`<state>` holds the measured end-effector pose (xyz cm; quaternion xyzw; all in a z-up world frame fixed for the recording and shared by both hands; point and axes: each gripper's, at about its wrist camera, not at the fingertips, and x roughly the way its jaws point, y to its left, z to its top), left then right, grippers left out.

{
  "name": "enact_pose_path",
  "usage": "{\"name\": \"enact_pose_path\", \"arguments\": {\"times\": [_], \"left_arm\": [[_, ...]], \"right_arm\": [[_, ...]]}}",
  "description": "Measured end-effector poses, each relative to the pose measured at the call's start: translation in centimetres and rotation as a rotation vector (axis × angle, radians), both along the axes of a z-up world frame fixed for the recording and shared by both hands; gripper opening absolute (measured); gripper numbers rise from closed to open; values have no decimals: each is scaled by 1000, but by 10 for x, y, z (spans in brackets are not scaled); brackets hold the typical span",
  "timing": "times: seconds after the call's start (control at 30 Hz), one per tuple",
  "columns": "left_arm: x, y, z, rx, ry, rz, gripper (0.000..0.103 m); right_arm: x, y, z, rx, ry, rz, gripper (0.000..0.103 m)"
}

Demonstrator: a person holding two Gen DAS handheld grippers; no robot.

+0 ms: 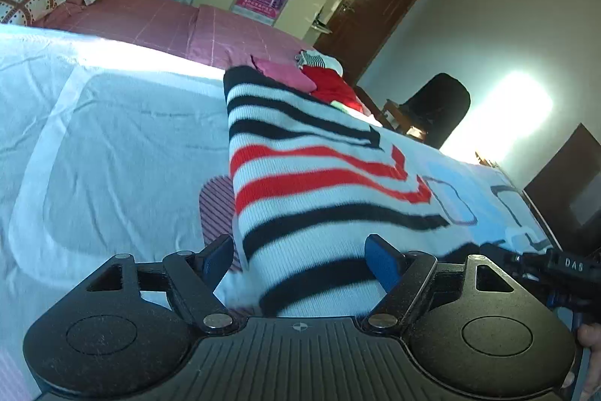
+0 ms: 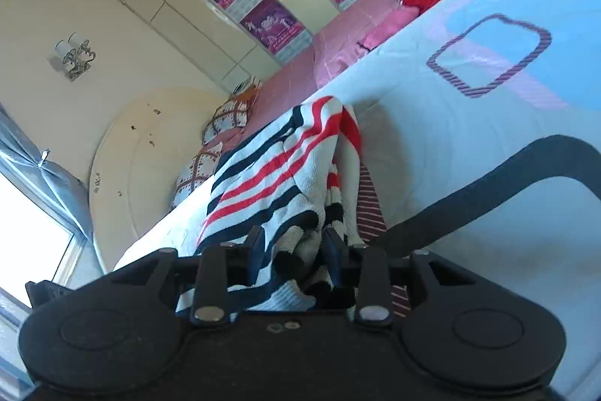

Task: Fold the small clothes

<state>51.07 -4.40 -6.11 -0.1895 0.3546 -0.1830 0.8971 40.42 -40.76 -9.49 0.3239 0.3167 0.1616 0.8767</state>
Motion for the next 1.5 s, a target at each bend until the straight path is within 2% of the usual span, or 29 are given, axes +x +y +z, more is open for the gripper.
{"name": "enact_pose_path", "arguments": {"times": [0.03,0.07,0.23,0.3,0.4,0.43,0.5,0.57,0.63,0.7,0.73,0.77,0.8,0.83,0.9,1.0,1.13,1.2,1.23,1.3,1.37,1.4,1.5], "left_arm": [[-2,-2,-1,14,3,-3,76],[-4,-3,-3,36,3,-5,76],[-25,-8,-18,114,-28,-13,78],[-33,-4,-27,102,-50,5,80],[-38,2,-17,78,-26,33,78],[-44,5,-10,67,-49,46,76],[-58,12,3,68,-107,64,76],[-60,18,3,83,-94,91,76],[-57,22,-7,97,-44,107,76],[-57,24,-17,91,-13,107,76],[-57,24,-20,98,-4,105,76],[-58,23,-23,109,-9,101,76],[-58,22,-24,118,-14,100,76],[-57,20,-24,127,-17,100,76],[-57,18,-24,136,-16,96,76],[-56,20,-23,131,-12,93,76],[-55,21,-22,129,-8,93,76],[-55,21,-21,132,-2,89,76],[-53,20,-19,133,3,86,76],[-51,21,-15,131,11,81,76],[-49,22,-8,126,0,91,86],[-47,24,-3,123,-18,94,89],[-30,31,5,59,-52,76,89]], "right_arm": [[-3,2,3,-14,-12,9,11],[-4,5,0,-46,0,13,7],[-10,15,-21,-191,13,57,5],[-10,10,-29,-127,24,46,5],[-12,10,-17,-136,33,30,7],[-19,9,-8,-143,3,12,11],[-32,11,13,-194,-89,-18,12],[-35,16,25,-210,-158,0,12],[-32,28,27,-233,-194,61,12],[-26,39,20,-284,-179,103,11],[-20,47,12,-356,-132,109,3],[-14,52,0,-431,-72,115,0],[-9,55,-11,-451,-38,129,0],[-12,52,-15,-425,-56,120,0],[-11,47,-15,-388,-35,109,0],[-10,54,-11,-439,-32,117,0],[-7,51,-7,-422,-12,113,0],[-10,51,-6,-400,-4,115,7],[-9,49,-3,-379,-3,122,16],[-12,46,4,-343,-24,120,27],[-12,41,9,-295,-42,118,41],[-11,36,10,-264,-51,113,42],[-2,14,10,-121,-52,93,42]]}}
